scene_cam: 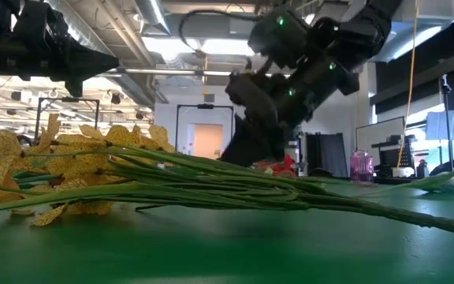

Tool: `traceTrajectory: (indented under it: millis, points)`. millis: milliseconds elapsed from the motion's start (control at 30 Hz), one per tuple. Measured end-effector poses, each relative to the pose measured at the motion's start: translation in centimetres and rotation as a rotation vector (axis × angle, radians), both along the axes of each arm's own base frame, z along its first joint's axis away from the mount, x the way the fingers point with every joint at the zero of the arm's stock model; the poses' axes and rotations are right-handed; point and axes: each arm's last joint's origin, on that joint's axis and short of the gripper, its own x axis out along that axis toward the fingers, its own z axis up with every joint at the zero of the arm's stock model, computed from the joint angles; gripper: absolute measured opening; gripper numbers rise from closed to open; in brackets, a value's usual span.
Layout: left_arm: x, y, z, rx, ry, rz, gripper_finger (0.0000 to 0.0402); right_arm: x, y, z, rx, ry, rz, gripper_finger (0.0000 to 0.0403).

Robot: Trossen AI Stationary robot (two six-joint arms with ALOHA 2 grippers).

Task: Sort flowers into vase by color
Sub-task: Put the left white tulip into the purple vase

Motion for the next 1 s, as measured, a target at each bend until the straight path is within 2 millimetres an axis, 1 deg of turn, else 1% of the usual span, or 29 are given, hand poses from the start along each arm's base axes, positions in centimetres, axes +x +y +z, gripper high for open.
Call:
traceTrajectory:
  millis: [267, 400, 533, 633, 733, 867, 1000]
  points:
    - [0.0, 0.0, 0.0, 0.0, 0.0, 0.0, 0.0, -0.3, 0.0, 4.4, 0.012, -0.16, 0.021, 0.0004]
    - [0.0, 0.0, 0.0, 0.0, -0.001, 0.001, 0.0, -1.0, -0.2, 6.9, -0.074, -0.231, 0.006, 0.0003]
    - [0.0, 0.0, 0.0, 0.0, -0.001, 0.001, 0.0, -2.3, -0.6, 9.6, -0.209, -0.324, -0.05, 0.0002]
    - [0.0, 0.0, 0.0, 0.0, -0.001, 0.001, 0.0, -4.2, -1.0, 11.4, -0.306, -0.419, -0.105, 0.0001]
    - [0.0, 0.0, 0.0, 0.0, -0.001, 0.0, 0.0, -6.9, -1.5, 12.3, -0.382, -0.508, -0.172, 0.0001]
    - [0.0, 0.0, 0.0, 0.0, 0.0, 0.0, 0.0, -11.5, -2.2, 12.3, -0.478, -0.626, -0.306, 0.0001]
    - [0.0, 0.0, 0.0, 0.0, -0.001, 0.0, 0.0, -16.0, -2.9, 11.8, -0.618, -0.772, -0.388, 0.0001]
